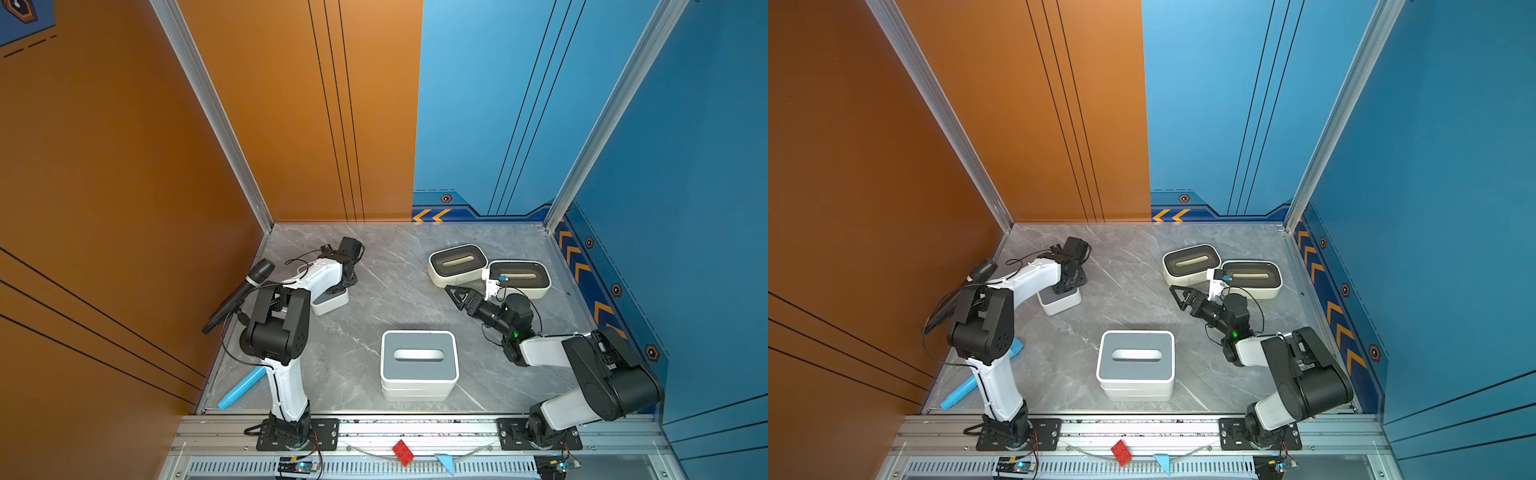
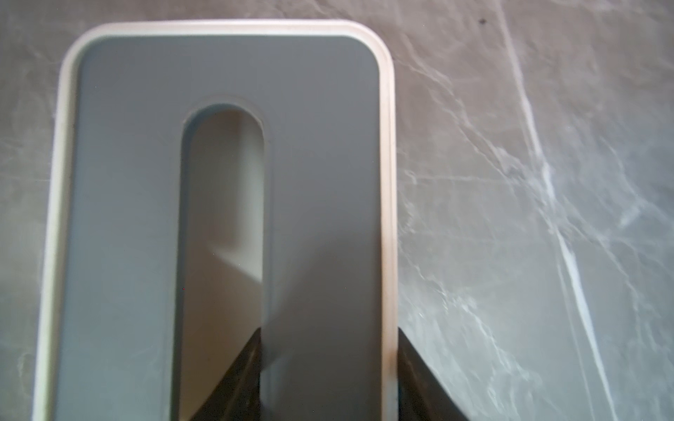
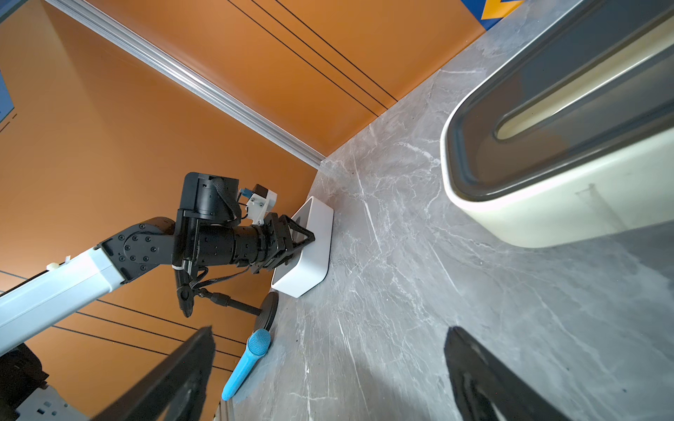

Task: Stack the tissue boxes
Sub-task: Pick up the tissue box from the center of the board.

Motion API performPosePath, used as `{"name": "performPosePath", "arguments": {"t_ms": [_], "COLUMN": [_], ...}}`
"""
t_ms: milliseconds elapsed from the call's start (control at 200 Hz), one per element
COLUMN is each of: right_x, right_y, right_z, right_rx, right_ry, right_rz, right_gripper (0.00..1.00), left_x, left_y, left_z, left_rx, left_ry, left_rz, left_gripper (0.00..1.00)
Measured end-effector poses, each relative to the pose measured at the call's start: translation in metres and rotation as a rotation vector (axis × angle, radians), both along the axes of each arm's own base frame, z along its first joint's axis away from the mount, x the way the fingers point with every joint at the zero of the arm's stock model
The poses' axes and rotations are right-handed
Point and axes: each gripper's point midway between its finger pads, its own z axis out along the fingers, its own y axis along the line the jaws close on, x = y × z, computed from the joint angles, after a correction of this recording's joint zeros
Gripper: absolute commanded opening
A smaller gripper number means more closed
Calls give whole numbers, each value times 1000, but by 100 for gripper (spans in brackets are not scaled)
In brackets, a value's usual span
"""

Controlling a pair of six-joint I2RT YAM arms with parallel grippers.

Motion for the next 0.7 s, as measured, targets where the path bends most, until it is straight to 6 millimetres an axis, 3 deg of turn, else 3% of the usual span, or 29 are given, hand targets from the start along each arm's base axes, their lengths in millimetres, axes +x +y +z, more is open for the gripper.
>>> {"name": "performPosePath", "arguments": {"t_ms": [295,526,701], "right_x": [4,1,-1], "right_y": [-7,-8,-11], "right_z": [0,17,29], "right_rx": [12,22,14], "right_ry": [11,-35,-69], "right_rz": [-20,-21,-35], "right_gripper": [100,100,100], "left_x": [-3,-15,-30], "left_y": [-28,-29,-30], "left_z": [27,57,69], "left_rx": [41,30,23], "left_ry": [-19,-65,-83], "left_rz": [-199,-275,-337], "left_gripper": [46,45,45]}}
